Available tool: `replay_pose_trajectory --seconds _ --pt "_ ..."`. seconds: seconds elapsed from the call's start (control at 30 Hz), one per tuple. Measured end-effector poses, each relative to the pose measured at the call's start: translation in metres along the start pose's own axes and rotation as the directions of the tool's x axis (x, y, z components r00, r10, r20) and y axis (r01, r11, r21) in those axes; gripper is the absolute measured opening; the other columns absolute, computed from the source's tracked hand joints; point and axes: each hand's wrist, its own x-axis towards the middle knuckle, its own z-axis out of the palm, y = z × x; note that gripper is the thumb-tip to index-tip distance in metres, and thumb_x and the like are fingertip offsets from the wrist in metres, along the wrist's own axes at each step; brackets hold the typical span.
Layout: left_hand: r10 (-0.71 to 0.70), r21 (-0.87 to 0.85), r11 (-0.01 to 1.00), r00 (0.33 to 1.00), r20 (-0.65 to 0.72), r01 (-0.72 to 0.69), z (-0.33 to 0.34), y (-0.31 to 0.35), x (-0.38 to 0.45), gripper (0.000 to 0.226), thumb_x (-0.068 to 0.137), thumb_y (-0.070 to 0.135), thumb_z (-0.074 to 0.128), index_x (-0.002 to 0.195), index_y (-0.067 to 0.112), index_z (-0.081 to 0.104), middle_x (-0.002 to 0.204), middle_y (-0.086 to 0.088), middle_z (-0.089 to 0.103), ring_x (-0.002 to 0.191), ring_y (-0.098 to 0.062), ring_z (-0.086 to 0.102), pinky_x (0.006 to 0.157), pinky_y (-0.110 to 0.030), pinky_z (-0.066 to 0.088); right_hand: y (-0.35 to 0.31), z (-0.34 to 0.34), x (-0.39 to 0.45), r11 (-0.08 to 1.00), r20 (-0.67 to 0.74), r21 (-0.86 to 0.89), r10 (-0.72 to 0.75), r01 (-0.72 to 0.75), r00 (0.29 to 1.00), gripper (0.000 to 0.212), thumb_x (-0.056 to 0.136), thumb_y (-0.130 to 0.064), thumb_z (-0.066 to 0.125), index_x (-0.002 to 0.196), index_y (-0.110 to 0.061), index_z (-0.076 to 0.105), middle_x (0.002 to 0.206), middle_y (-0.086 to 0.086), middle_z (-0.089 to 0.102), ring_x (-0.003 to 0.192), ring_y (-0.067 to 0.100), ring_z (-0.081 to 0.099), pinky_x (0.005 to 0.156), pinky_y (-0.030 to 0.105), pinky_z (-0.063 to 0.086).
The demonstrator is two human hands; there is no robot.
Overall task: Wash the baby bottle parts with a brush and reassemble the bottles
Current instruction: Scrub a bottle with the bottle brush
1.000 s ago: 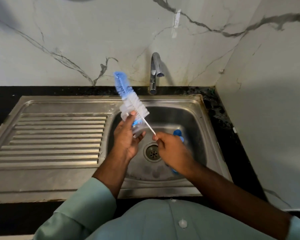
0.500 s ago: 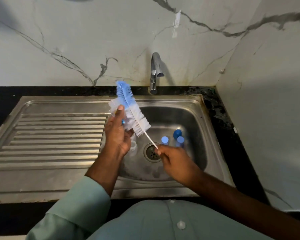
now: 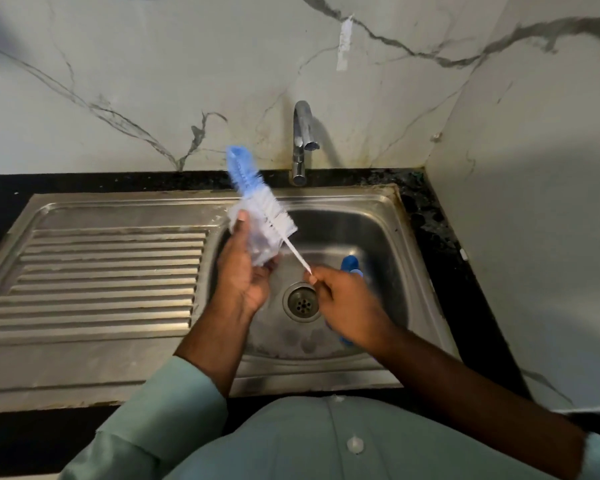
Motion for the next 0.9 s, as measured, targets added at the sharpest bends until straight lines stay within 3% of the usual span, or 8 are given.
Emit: replay_pose_trajectory --seconds 0.1,0.23,0.37,0.43,0.57,0.67,0.77,0.9 --pt "0.022 0.035 0.999 1.0 0.014 -0.022 -0.007 0.012 0.01 0.07 0.073 0.058 0.066 0.128 0.016 0.062 0.117 -0.01 0.069 0.099 -0.026 0.067 0.068 -0.034 0.056 0.0 0.0 -0.024 0.993 0.108 -0.017 -0.113 0.115 0.988 0.014 0.091 -0.001 0.048 0.089 -0.003 0.062 0.076 0.011 0.063 0.068 0.021 0.058 0.066 0.036 0.048" --pt "-0.032 0.048 0.998 0.999 0.025 0.031 0.007 -0.001 -0.003 0.059 0.083 0.054 0.06 0.129 0.017 0.06 0.117 -0.008 0.069 0.091 -0.019 0.066 0.068 -0.031 0.054 -0.01 0.003 0.007 0.997 -0.057 0.081 0.011 -0.006 0.998 0.019 0.093 -0.005 0.05 0.097 -0.009 0.068 0.084 0.008 0.068 0.076 0.019 0.062 0.074 0.026 0.046" --pt "0.052 -0.108 0.993 0.999 0.004 -0.051 -0.001 0.013 0.008 0.074 0.074 0.046 0.069 0.137 0.011 0.053 0.125 -0.014 0.064 0.105 -0.028 0.065 0.073 -0.038 0.059 -0.005 0.0 -0.019 0.993 0.115 0.055 -0.107 0.101 0.988 0.015 0.091 -0.001 0.048 0.089 -0.005 0.063 0.077 0.009 0.062 0.069 0.016 0.056 0.067 0.03 0.044" --pt "0.032 -0.064 0.997 0.999 0.015 -0.031 0.001 0.006 0.003 0.07 0.074 0.042 0.071 0.135 0.01 0.055 0.124 -0.015 0.065 0.105 -0.028 0.066 0.067 -0.034 0.058 -0.005 -0.001 -0.012 0.996 0.072 0.078 -0.04 0.034 0.997 0.017 0.093 -0.002 0.048 0.092 -0.006 0.065 0.079 0.009 0.064 0.069 0.015 0.056 0.065 0.025 0.043" --pt "-0.026 -0.069 0.997 0.999 -0.027 0.024 0.008 0.003 0.0 0.056 0.08 0.043 0.067 0.129 0.016 0.059 0.122 -0.011 0.067 0.108 -0.027 0.065 0.079 -0.039 0.058 -0.004 0.0 0.008 0.999 0.009 0.034 0.035 -0.035 0.999 0.019 0.095 -0.007 0.048 0.098 -0.01 0.067 0.077 0.003 0.063 0.06 0.006 0.051 0.057 0.005 0.036" --pt "0.002 -0.069 0.998 0.999 -0.034 -0.004 -0.001 0.013 0.012 0.072 0.073 0.055 0.071 0.13 0.013 0.058 0.122 -0.015 0.067 0.111 -0.034 0.065 0.086 -0.047 0.056 0.004 0.002 -0.019 0.999 0.111 0.016 -0.041 0.039 0.993 0.017 0.094 -0.004 0.048 0.093 -0.005 0.065 0.076 0.01 0.062 0.065 0.014 0.053 0.061 0.016 0.04" --pt "-0.015 0.11 0.994 0.999 -0.038 0.019 0.004 0.0 0.004 0.051 0.089 0.054 0.059 0.125 0.018 0.061 0.114 -0.009 0.071 0.103 -0.028 0.069 0.078 -0.04 0.059 0.002 0.006 0.001 0.991 0.034 0.106 0.075 -0.079 0.997 0.02 0.095 -0.005 0.047 0.093 -0.011 0.065 0.077 0.004 0.062 0.065 0.01 0.055 0.062 0.016 0.042" --pt "0.001 -0.083 0.996 0.994 -0.105 -0.01 -0.001 0.009 0.017 0.049 0.094 0.052 0.055 0.124 0.013 0.059 0.119 -0.015 0.068 0.104 -0.031 0.069 0.085 -0.048 0.058 0.0 0.011 0.006 0.988 0.07 0.147 0.041 -0.051 0.997 0.019 0.095 -0.006 0.049 0.099 -0.009 0.067 0.087 0.009 0.068 0.08 0.019 0.062 0.074 0.022 0.045"
